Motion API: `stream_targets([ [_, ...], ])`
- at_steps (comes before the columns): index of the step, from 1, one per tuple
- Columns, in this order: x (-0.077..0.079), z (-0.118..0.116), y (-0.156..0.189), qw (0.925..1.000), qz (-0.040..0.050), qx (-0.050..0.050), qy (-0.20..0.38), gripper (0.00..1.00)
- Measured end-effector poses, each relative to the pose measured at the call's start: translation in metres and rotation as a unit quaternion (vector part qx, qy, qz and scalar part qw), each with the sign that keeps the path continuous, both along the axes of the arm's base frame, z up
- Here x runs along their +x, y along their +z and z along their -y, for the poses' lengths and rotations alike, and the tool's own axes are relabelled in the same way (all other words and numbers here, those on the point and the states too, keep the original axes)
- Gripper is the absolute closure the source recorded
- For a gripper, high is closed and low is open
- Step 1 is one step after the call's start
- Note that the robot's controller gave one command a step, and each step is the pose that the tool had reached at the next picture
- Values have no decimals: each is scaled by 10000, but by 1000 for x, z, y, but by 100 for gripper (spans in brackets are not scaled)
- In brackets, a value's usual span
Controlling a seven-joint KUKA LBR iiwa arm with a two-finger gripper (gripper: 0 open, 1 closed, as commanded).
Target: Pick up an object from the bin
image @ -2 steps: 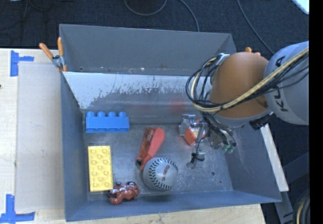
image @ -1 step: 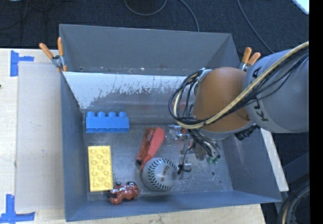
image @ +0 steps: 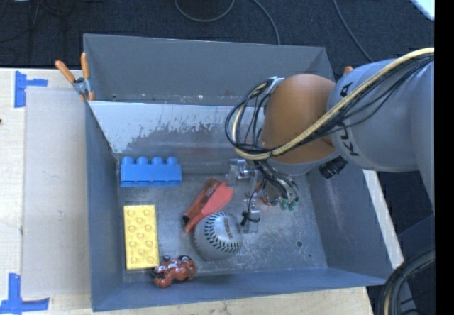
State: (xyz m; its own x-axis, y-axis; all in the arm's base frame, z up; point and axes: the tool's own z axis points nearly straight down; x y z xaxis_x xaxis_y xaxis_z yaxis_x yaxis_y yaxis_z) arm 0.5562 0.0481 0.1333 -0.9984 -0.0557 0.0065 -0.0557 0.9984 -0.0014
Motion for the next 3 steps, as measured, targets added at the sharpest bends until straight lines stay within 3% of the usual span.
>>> stream_targets([
  [1,43,-44,11,10000,22,5,70,0],
  [2,42,-63,3,9992,14,20,406,0],
  [3,39,-64,-25,9923,19,9,1238,0],
])
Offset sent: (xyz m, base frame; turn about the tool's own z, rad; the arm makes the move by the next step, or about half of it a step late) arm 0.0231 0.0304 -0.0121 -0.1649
